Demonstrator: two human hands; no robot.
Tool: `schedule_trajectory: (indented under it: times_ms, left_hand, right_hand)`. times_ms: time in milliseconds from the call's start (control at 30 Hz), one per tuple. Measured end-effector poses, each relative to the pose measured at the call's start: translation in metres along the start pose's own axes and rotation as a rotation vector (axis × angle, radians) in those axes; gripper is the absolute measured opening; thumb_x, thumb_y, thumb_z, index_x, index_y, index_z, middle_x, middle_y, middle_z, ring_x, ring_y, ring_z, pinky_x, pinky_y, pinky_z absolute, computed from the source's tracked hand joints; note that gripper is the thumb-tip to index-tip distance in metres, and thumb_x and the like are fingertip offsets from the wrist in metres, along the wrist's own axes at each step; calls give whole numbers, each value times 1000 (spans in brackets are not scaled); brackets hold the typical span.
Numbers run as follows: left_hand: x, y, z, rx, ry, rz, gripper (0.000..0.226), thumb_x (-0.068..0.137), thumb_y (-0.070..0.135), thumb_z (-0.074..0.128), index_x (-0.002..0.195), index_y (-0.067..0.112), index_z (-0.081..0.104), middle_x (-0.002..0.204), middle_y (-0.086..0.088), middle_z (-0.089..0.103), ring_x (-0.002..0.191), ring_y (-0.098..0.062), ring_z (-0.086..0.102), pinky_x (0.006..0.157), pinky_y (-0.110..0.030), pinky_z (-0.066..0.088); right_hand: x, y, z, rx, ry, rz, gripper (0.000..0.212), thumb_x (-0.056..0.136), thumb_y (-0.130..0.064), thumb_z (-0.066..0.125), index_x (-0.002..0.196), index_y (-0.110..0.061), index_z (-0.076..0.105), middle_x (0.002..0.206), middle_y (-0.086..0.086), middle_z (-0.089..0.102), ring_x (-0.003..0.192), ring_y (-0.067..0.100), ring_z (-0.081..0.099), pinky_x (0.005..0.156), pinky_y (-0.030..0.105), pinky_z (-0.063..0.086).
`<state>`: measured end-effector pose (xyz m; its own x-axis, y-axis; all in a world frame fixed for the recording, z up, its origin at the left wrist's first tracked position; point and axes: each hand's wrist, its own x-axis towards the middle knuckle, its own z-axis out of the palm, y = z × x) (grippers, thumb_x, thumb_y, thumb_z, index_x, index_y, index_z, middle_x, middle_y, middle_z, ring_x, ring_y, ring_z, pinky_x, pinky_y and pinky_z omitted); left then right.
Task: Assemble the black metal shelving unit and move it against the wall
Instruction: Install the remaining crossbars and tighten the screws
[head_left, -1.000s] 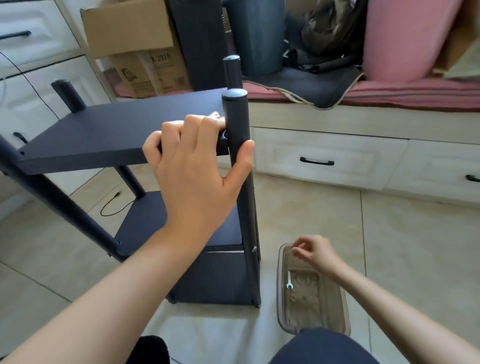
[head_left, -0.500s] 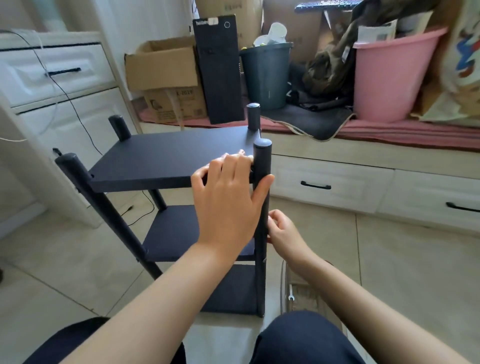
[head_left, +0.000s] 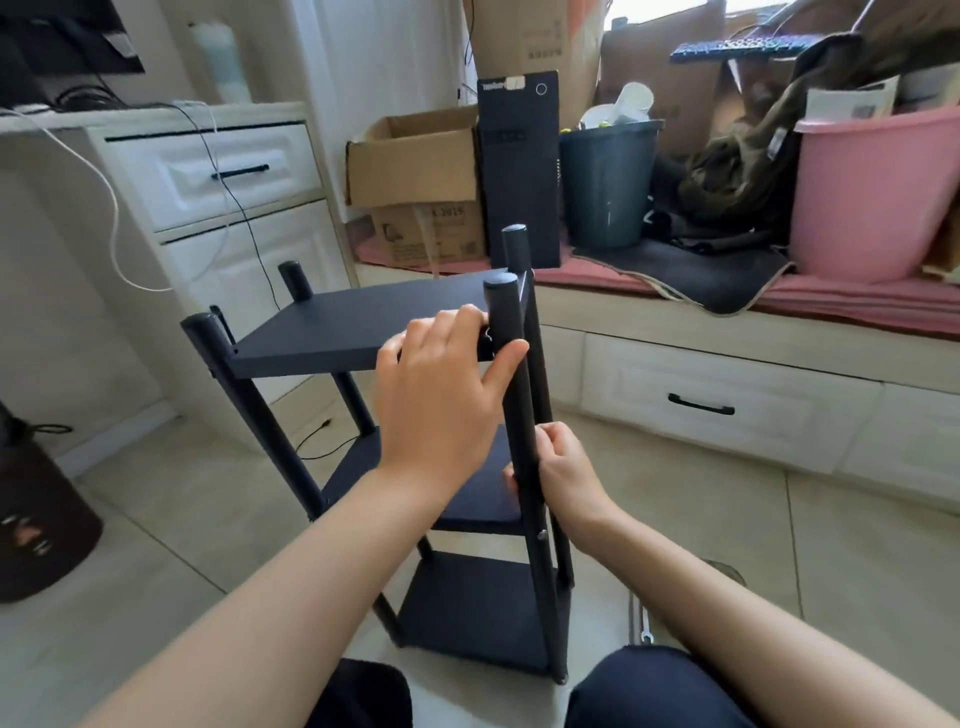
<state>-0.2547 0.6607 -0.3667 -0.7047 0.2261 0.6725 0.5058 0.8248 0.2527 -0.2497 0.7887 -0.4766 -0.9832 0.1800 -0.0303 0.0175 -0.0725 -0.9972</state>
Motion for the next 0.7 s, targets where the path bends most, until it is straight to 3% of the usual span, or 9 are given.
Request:
schedule_trajectory:
  times_ms: [200, 300, 367, 533, 700]
  left_hand:
    - [31, -51, -19, -19, 42, -153, 36, 100, 54, 45, 105, 20, 58, 102, 5, 64, 105, -22, 55, 94, -39, 34]
    - [40, -87, -36, -47, 74, -230, 31, 101, 54, 44, 97, 24, 52, 95, 7, 59, 105, -24, 54, 91, -39, 35]
    - [41, -113, -48, -74, 98, -279, 28, 101, 54, 44, 94, 26, 47, 91, 9, 56, 105, -25, 54, 88, -39, 35]
    - [38, -166, -75, -123, 143, -415, 28, 100, 54, 46, 94, 27, 47, 78, 18, 44, 96, -20, 46, 95, -46, 39]
    - [21, -211, -95, -195, 199, -545, 34, 100, 55, 47, 102, 23, 56, 91, 7, 60, 102, -27, 57, 93, -51, 48]
  right_hand:
    - [33, -34, 48, -91, -3, 25, 23, 107, -21, 29, 101, -5, 45, 62, 12, 59, 44, 16, 54, 44, 25, 45]
    - [50, -47, 81, -169, -55, 26, 29, 108, -22, 29, 111, 0, 48, 73, 16, 59, 41, 11, 54, 42, 20, 45]
    - [59, -53, 104, -261, -100, 15, 34, 108, -24, 29, 114, 2, 50, 69, 13, 62, 42, 11, 56, 44, 18, 45]
    - [73, -61, 157, -366, -173, -34, 33, 108, -23, 32, 108, 3, 54, 63, 7, 66, 44, 11, 58, 46, 16, 46]
    - [80, -58, 201, -402, -245, -68, 34, 107, -21, 37, 100, 3, 60, 64, 7, 67, 42, 5, 59, 46, 13, 46]
